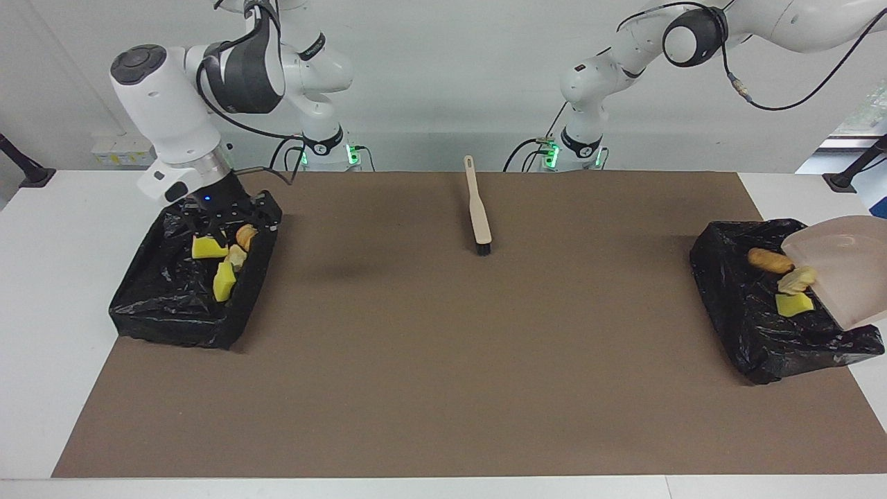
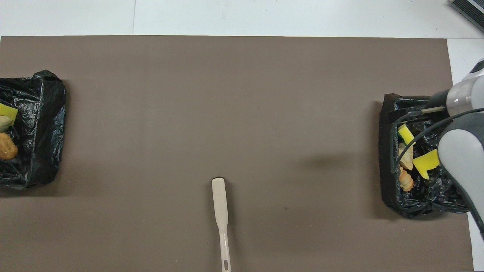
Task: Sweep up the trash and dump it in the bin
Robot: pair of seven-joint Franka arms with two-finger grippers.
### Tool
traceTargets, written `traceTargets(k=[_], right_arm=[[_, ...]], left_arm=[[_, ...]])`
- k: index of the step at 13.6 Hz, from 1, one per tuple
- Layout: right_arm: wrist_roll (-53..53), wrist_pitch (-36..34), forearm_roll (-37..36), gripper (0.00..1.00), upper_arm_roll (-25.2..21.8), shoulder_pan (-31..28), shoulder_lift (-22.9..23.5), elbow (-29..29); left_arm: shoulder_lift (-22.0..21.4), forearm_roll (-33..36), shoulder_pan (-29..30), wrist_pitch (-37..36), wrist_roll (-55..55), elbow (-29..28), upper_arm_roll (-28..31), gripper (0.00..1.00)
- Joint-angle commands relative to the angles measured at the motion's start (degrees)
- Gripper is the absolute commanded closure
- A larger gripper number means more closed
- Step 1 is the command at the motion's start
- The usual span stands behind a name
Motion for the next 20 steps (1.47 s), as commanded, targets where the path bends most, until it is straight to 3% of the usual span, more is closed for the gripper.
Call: traceTargets(k=[1,5,7,10,16,20], right_arm=[[0.6,-3.4,-1.2,0.00,0.3,-2.0,-0.1,1.1],[7.6,-8.5,-4.3,0.00,1.2,-0.7,-4.9,1.4],[7.2,-10.2,-4.2,0.00,1.8,-0.2,-6.1,1.4],[6.8,-18.9,-3.9,0.00,1.2,-1.4,-2.5,11.2],[8.1,-18.2,-3.3,0.00,0.9,-1.4,-1.3,12.1],[8.2,-17.1,-3.1,0.00,0.9,-1.3,-1.4,11.6]], left_arm=[[0.1,5.6,-2.6,1.3,0.1,0.7,0.8,1.00],[-0.6,8.4,-2.9,1.3,0.1,0.7,1.1,1.00],[-0.9,14.2,-5.2,1.1,-0.9,0.8,1.2,1.00],[-1.6,20.1,-7.6,-2.3,-8.2,0.6,1.1,1.00],[-2.1,26.2,-9.6,-9.6,-16.2,0.6,1.1,1.00],[-2.7,22.1,-9.6,-14.1,-15.5,0.3,0.4,1.00]])
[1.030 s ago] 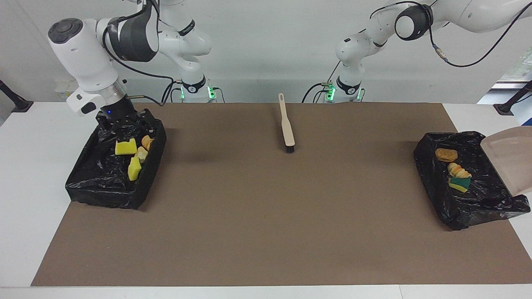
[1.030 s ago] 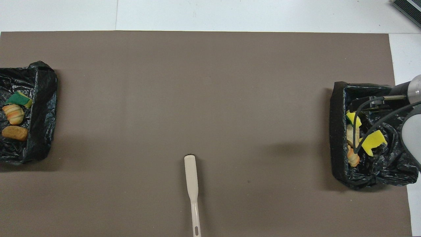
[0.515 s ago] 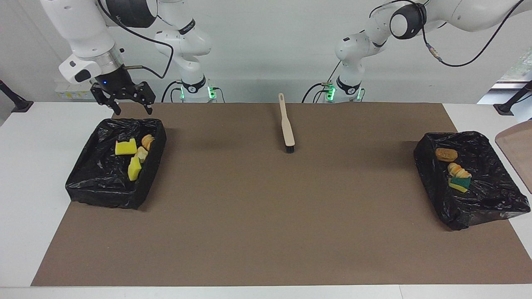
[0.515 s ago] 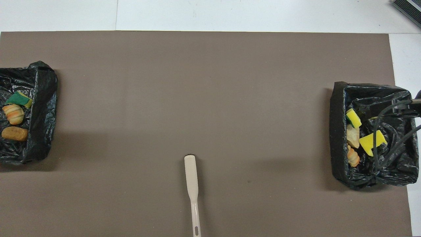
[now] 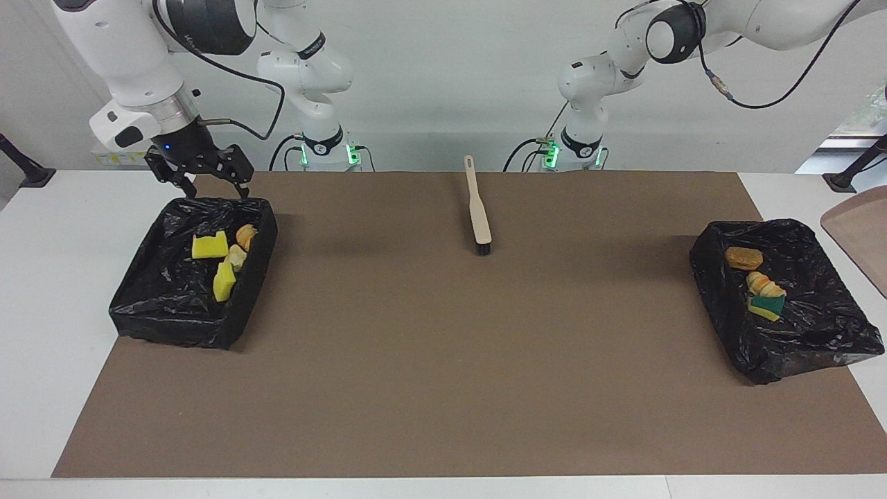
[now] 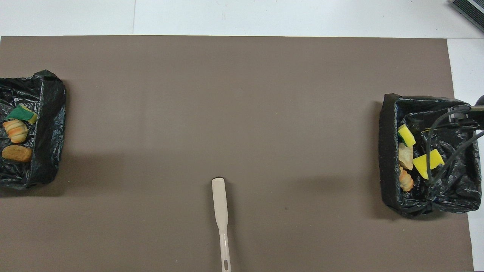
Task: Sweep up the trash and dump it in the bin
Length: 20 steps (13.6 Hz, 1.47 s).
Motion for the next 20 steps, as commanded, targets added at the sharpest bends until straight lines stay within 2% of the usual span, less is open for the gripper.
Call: traceTargets(k=[1,3,6,8,10,14,17,20], right_arm=[[1.2,0.6,0.1,0.00,0.4,-0.3,0.5,0.8],[2.2,1.2,0.1,0.00,0.5,0.2,0.3,0.3],[2.4,4.0,0.0,0.00,0.5,0.6,0.2,-0.7],[2.6,4.5,-0.1,0.00,0.7,0.7,0.2,-0.9],[2.6,4.5,-0.1,0.00,0.9,0.9,0.1,-1.2],[2.4,3.8,0.0,0.00,0.9,0.6,0.1,-0.9],[2.4,3.8,0.0,0.00,0.9,0.8,0.2,-0.8],[2.4,3.8,0.0,0.00,0.9,0.8,0.2,-0.8]], left_arm=[[-1.3,-5.5,-1.0,-6.6,-0.4,-0.2,0.4,1.00],[-2.8,-9.2,-1.0,-8.9,0.0,-0.2,0.4,1.00],[-4.6,-22.8,0.3,-10.1,1.3,-1.6,1.2,1.00],[-5.4,-28.5,0.1,-10.6,1.7,-2.5,0.9,1.00],[-8.3,-33.8,-1.0,-10.5,1.7,-6.9,0.2,1.00],[-13.9,-43.4,-7.7,-7.5,-0.5,-21.0,-0.8,1.00],[-17.8,-45.4,-13.1,-6.3,-18.7,-28.4,-0.8,1.00],[-19.6,-48.6,-18.3,-5.4,-38.2,-31.7,-0.9,1.00]])
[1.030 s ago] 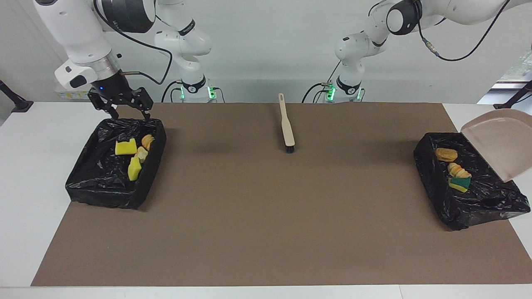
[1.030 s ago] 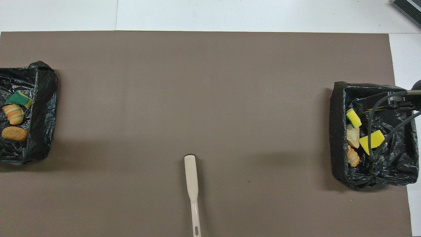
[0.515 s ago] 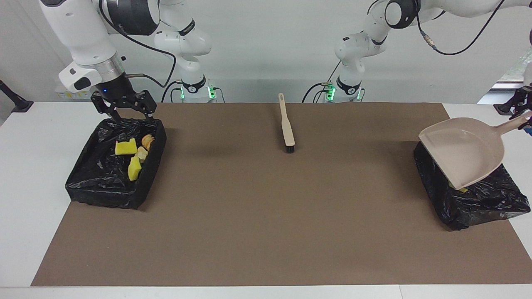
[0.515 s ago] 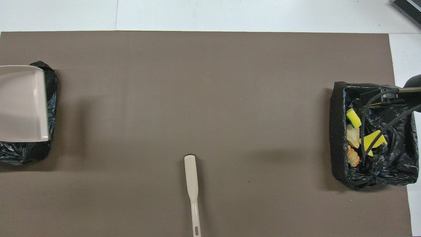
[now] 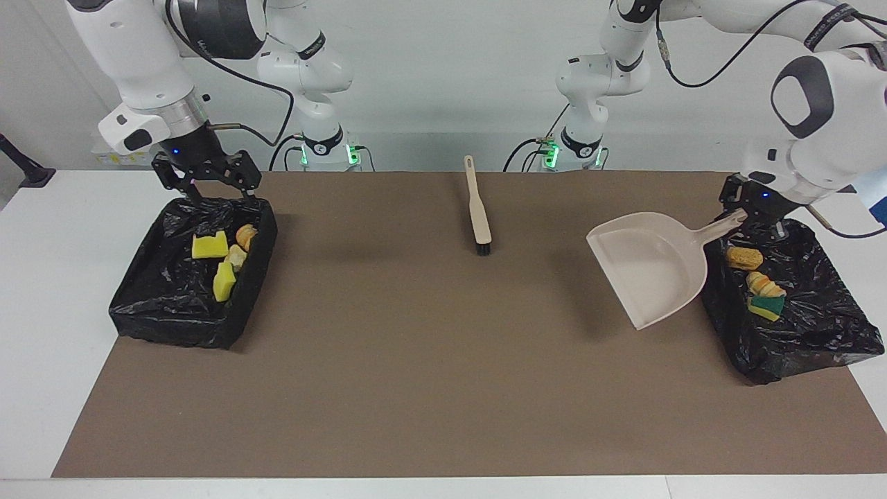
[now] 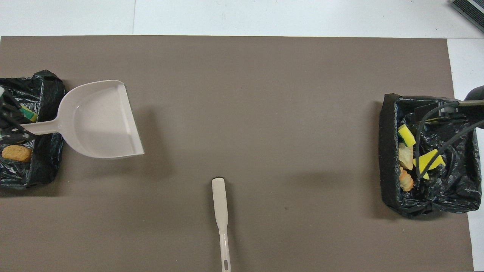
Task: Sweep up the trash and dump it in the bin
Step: 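Bring the dustpan to the table center with the left gripper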
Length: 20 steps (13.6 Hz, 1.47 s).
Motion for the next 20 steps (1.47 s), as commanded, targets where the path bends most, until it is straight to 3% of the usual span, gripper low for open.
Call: traceTargets(k=[1,6,11,20], right_arm=[[1.5,0.4,0.0,0.00,0.4,-0.3,-0.2,-0.5],[1.5,0.4,0.0,0.00,0.3,-0.3,-0.2,-0.5],[1.5,0.2,0.0,0.00,0.4,-0.3,-0.3,-0.5],[1.5,-0.8,-0.1,0.00,0.4,-0.3,-0.4,-0.6]], left_arm=[[-4.9,-4.0,-4.5,2.3,-14.5,-6.3,0.9,1.00],[-7.6,-9.7,-9.5,4.2,-42.3,-11.1,0.9,1.00],[-9.0,-11.7,-17.0,14.4,-63.8,-17.5,0.9,1.00],[-4.2,-17.8,-30.1,37.3,-80.0,-25.7,0.9,1.00]])
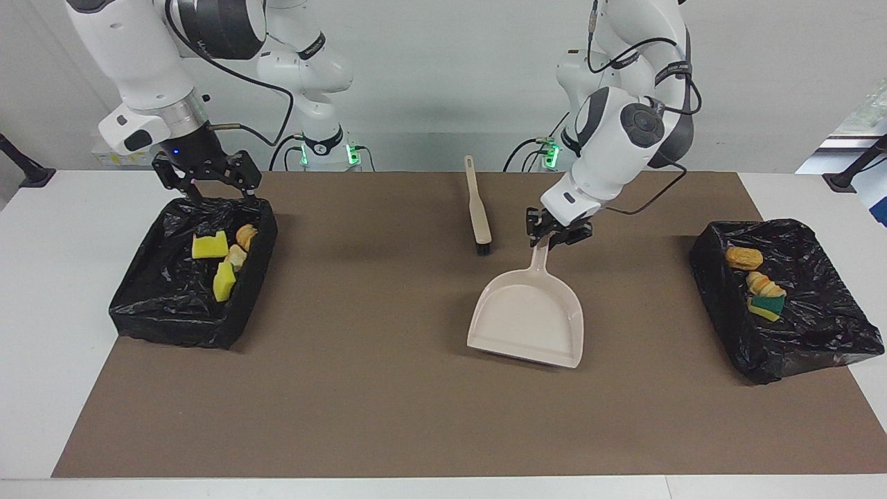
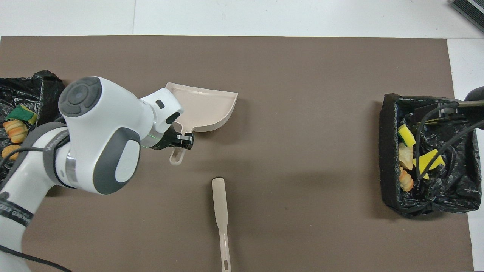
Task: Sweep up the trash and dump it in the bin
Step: 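Bring the dustpan to the table center with the left gripper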
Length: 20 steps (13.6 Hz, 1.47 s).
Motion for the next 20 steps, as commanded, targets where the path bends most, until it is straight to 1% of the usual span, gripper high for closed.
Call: traceTargets(k=[1,3,5,10,11,12,13,16,18,20], right_arm=[[1.5,-0.3,0.0,0.00,0.4,-0.3,-0.4,-0.5],[1.5,-0.3,0.0,0.00,0.3,-0.3,-0.4,-0.5],[1.5,-0.4,0.0,0.00,0.3,-0.3,-0.4,-0.4],[1.0,-0.5,0.0,0.00,0.4,-0.6,-0.4,-0.4],[1.1,-0.4,0.0,0.00,0.4,-0.6,-0.4,-0.4],[1.0,-0.5,0.0,0.00,0.4,-0.7,-0.4,-0.4],[1.0,-0.6,0.0,0.00,0.3,-0.7,-0.4,-0.4],[1.1,-0.6,0.0,0.00,0.3,-0.7,-0.4,-0.5],[1.1,-0.7,0.0,0.00,0.3,-0.7,-0.5,-0.5],[1.1,-0.7,0.0,0.00,0.3,-0.7,-0.5,-0.5]], left_arm=[[1.1,-1.2,-3.0,5.7,-2.4,-1.7,1.1,1.00],[3.4,-1.5,-5.3,9.5,-2.9,-1.6,1.1,1.00],[4.9,-1.5,-5.9,12.3,-3.3,-1.7,1.1,1.00],[5.3,-1.5,-6.0,12.7,-5.0,-1.7,1.1,1.00],[5.3,-1.6,-6.1,12.6,-5.4,-1.7,1.1,0.85],[5.3,-1.6,-6.2,12.6,-5.4,-1.7,1.1,0.23],[5.3,-1.5,-6.2,12.5,-5.5,-1.7,1.1,0.00],[5.3,-1.5,-6.5,11.8,-5.4,-1.2,1.2,0.00],[4.5,-1.5,-6.0,11.2,-5.1,-0.9,1.3,0.00],[3.3,-0.7,-5.0,7.8,-4.8,0.7,1.9,0.00]])
